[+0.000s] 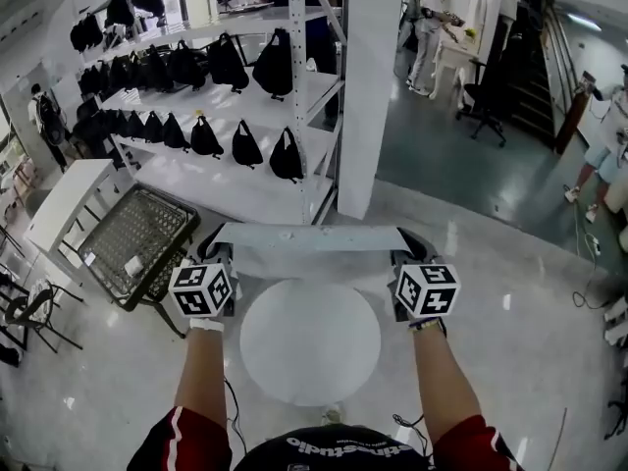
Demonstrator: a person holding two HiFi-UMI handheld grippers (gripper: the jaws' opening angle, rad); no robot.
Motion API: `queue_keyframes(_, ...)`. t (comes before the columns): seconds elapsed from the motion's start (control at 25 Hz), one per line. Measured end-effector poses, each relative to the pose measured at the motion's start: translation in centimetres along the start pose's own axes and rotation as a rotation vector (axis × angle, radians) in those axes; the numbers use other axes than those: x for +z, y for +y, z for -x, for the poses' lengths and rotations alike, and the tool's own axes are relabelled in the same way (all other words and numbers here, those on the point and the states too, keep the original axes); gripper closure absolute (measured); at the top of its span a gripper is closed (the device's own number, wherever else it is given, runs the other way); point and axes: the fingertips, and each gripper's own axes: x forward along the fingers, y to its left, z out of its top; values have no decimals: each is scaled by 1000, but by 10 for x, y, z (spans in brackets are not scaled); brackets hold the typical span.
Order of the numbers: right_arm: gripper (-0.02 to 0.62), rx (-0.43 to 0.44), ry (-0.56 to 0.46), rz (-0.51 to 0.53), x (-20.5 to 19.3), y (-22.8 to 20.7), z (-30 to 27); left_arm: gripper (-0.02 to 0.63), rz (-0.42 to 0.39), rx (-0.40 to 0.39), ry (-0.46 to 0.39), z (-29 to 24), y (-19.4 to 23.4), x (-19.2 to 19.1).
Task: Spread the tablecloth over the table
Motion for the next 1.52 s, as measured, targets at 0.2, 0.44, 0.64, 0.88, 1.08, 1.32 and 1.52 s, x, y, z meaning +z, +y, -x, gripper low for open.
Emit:
queue_keyframes(0.2,569,-14,32,-32,-20,21,36,589,9,-19,45,44,-5,-18)
queue_keyframes(0.44,569,-25,52,-23,-52,45,79,589,26,-52,69,93,-11,-48)
queue_keyframes(0.64,569,-22,91,8,-85,61,117,589,18,-75,102,132,-19,-76)
queue_keyframes(0.88,569,-41,136,-17,-129,77,156,589,-7,-101,144,172,-28,-112)
queue_keyframes(1.08,566,-55,177,-33,-163,92,182,588,-7,-114,197,202,-30,-143)
queue_keyframes(1.32,552,-65,227,-57,-197,105,206,574,24,-144,249,232,-31,-176)
queue_keyframes(1.52,543,-74,279,-112,-224,118,220,551,68,-158,307,255,-26,-208)
